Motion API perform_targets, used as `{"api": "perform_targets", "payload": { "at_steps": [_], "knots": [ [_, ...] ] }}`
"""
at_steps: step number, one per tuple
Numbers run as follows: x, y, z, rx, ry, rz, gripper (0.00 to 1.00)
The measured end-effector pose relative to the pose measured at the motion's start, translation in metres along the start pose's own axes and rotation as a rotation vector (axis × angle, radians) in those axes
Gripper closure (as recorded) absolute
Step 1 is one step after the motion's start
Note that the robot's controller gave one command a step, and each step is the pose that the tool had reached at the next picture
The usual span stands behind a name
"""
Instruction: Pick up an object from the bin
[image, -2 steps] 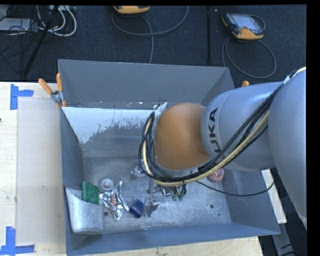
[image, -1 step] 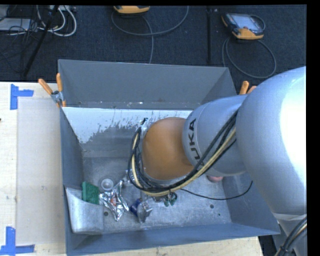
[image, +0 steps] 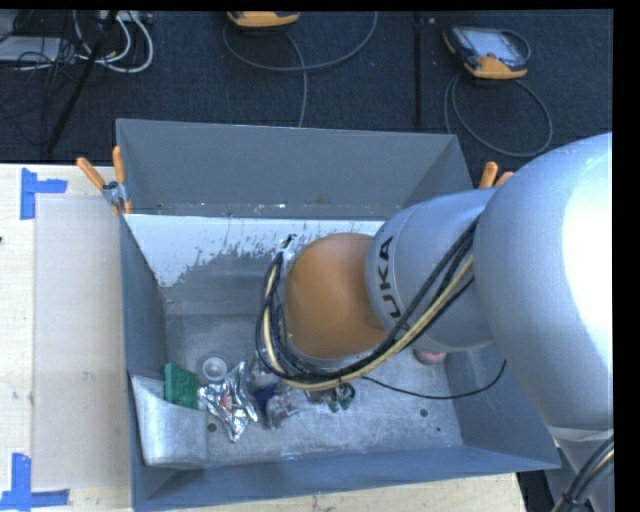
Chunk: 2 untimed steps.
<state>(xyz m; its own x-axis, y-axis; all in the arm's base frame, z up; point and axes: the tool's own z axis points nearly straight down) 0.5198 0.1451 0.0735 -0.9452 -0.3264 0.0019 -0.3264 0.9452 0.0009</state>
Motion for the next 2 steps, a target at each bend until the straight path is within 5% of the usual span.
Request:
{"api": "perform_targets", "payload": {
  "at_steps": [1,2],
  "knots": [
    [-0.033,0.026,-0.082,0.001,-0.007,-0.3,1.0],
    [-0.044,0.036,-0.148,0.001,-0.01,-0.262,1.0]
  ]
}}
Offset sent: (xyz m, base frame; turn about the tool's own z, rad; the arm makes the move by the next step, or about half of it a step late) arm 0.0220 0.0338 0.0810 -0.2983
